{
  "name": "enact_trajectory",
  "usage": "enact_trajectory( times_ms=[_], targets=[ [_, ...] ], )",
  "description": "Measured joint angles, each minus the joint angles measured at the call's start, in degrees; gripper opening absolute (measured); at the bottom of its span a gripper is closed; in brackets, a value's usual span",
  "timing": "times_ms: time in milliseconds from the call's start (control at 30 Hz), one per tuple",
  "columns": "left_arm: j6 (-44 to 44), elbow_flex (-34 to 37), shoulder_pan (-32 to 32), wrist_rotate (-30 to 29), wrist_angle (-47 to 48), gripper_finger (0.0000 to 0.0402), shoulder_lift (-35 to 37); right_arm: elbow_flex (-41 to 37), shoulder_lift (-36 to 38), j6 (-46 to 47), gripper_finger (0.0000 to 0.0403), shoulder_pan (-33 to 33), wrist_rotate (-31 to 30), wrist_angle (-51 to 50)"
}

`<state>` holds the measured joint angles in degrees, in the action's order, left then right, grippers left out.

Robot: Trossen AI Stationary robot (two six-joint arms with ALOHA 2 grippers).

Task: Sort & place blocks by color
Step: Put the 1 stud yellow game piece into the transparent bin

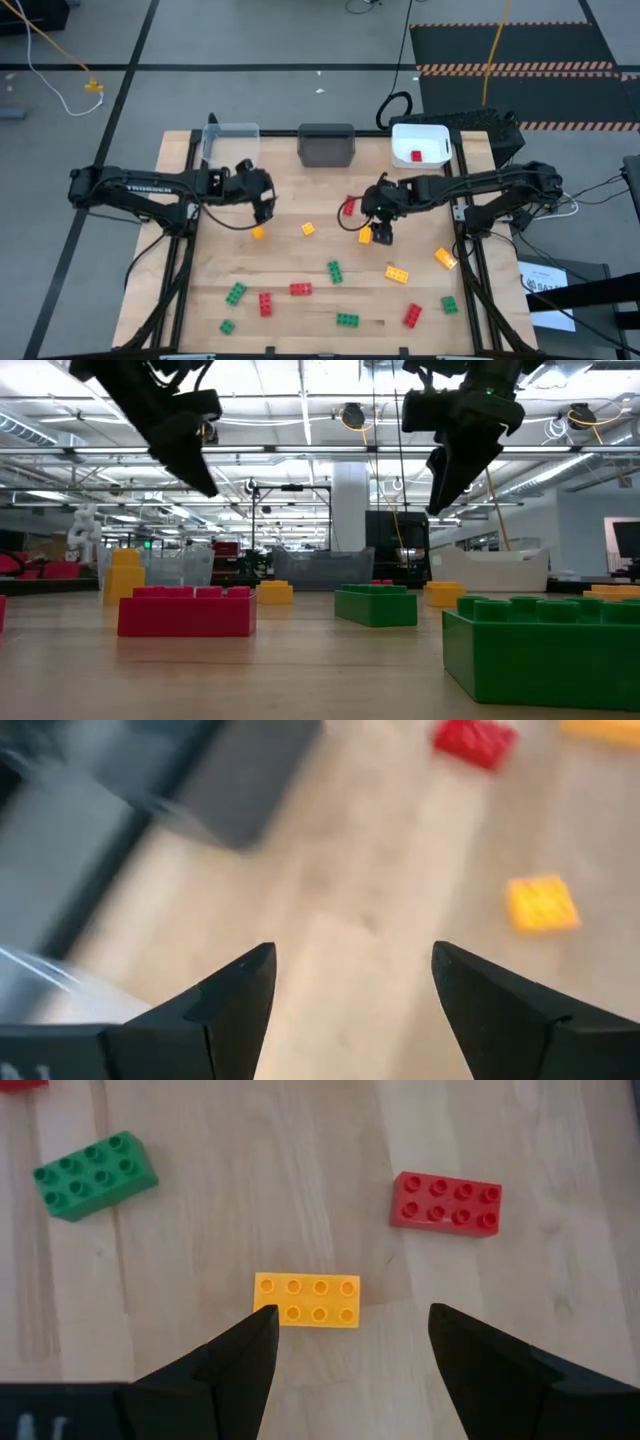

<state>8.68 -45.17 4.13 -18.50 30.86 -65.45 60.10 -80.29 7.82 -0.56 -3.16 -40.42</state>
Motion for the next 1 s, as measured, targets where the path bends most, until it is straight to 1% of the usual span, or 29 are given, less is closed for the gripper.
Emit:
enact_trajectory(
  times_ms=[200, 367, 433, 533, 633, 733, 867, 1000],
  targets=[
    [6.86, 0.0, -3.28, 1.86, 7.06, 0.0269, 0.0, 0.0, -0.01, -2.95, 0.0251, 0.05, -0.02, -0.08],
    [15.76, 0.0, -3.61, 12.02, 9.73, 0.0269, -0.02, -1.31, 0.0, -4.43, 0.0251, 0.04, 0.0, 0.45],
    [17.74, 0.0, -4.19, 14.34, 9.94, 0.0269, -0.02, -2.55, 0.0, -4.46, 0.0251, 0.04, -0.02, 0.78],
    [17.45, -0.02, -5.37, 14.66, 12.73, 0.0269, -0.03, -5.64, 0.01, -4.46, 0.0251, 0.05, -0.02, 3.68],
    [15.99, -0.02, -6.34, 13.59, 15.33, 0.0269, -0.97, -8.33, 0.0, -4.44, 0.0251, 0.07, -0.02, 4.71],
    [17.33, -0.02, -7.83, 13.15, 16.13, 0.0269, -1.63, -10.14, 0.0, -4.1, 0.0251, 0.07, -0.02, 5.42],
    [17.86, -0.02, -9.21, 13.59, 15.77, 0.0269, -4.47, -10.51, 0.04, -3.9, 0.0251, 0.07, -0.01, 5.55],
    [18.69, -0.04, -9.5, 15.55, 15.69, 0.0269, -9.4, -10.51, 0.04, -3.83, 0.0251, 0.07, 0.0, 6.01]
  ],
)
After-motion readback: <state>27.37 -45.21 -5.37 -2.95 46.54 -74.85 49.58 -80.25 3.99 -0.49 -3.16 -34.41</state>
